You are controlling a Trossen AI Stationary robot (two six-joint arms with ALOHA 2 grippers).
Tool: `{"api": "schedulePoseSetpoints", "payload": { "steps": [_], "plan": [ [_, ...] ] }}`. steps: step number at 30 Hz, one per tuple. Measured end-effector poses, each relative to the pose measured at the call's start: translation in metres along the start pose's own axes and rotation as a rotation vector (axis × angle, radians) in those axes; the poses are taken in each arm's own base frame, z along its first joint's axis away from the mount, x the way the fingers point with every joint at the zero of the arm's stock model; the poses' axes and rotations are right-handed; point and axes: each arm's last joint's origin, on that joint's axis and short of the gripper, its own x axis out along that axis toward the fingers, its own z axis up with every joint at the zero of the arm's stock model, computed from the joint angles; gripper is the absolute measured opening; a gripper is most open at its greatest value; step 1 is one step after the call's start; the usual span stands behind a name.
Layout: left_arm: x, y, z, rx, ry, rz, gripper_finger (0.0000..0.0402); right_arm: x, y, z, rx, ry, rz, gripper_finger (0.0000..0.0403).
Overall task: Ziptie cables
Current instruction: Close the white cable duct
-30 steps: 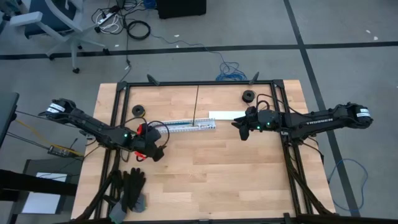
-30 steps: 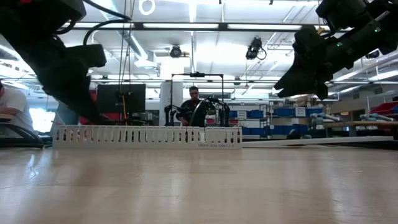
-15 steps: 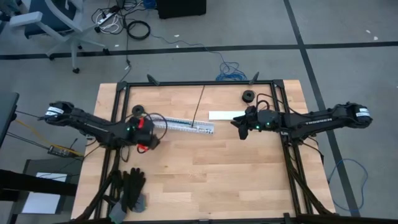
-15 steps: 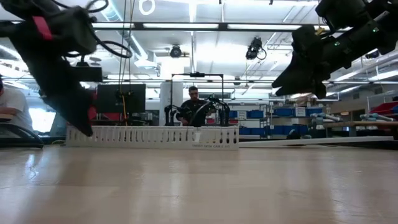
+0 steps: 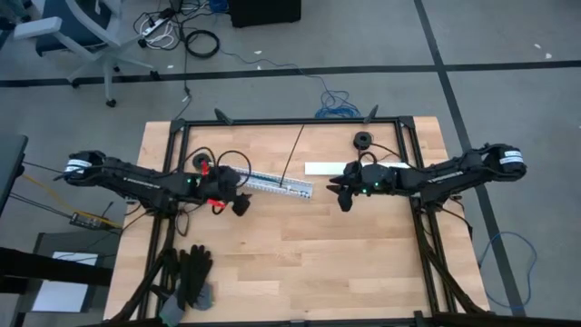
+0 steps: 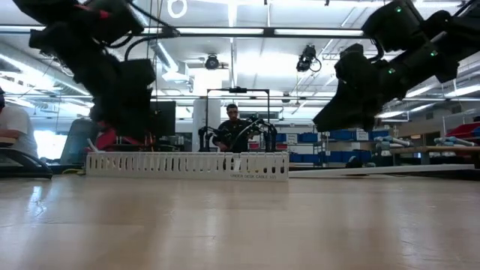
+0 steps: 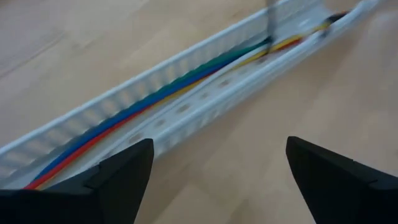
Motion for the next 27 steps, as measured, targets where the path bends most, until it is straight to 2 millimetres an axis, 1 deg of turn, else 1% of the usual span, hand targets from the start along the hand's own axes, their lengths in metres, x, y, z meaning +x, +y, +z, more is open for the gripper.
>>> {"api": "schedulePoseSetpoints", "payload": {
  "steps": [4, 6, 10, 13, 16, 17, 20, 24, 27],
  "plan": [
    [-0.002, -0.006, 0.008, -0.015, -0.042, -0.062, 0.0343, 0.002, 0.0, 0.011, -0.118, -0.014, -0.006, 0.0128],
    [-0.002, -0.008, 0.01, -0.026, -0.062, -0.075, 0.0343, 0.004, -0.004, 0.014, -0.164, 0.05, -0.003, 0.0128],
    [-0.002, -0.008, 0.011, -0.032, -0.076, -0.078, 0.0343, 0.006, -0.022, 0.026, -0.174, 0.206, -0.065, 0.0128],
    [-0.002, -0.008, 0.011, -0.02, -0.078, -0.076, 0.0343, 0.005, -0.036, 0.043, -0.172, 0.258, -0.059, 0.0128],
    [-0.002, -0.008, 0.011, -0.113, -0.075, -0.08, 0.0343, 0.002, -0.048, 0.066, -0.178, 0.265, -0.016, 0.0128],
    [-0.002, -0.009, 0.012, -0.118, -0.076, -0.082, 0.0343, 0.001, -0.053, 0.071, -0.184, 0.285, -0.015, 0.0128],
    [-0.002, -0.01, 0.012, -0.046, -0.066, -0.117, 0.0343, 0.002, -0.064, 0.086, -0.205, 0.392, -0.032, 0.0128],
    [-0.003, -0.012, 0.014, 0.0, -0.091, -0.136, 0.0343, 0.016, -0.076, 0.096, -0.235, 0.588, -0.01, 0.0128],
    [-0.003, -0.013, 0.016, 0.04, -0.106, -0.142, 0.0343, 0.03, -0.082, 0.104, -0.255, 0.669, 0.034, 0.0128]
  ]
}}
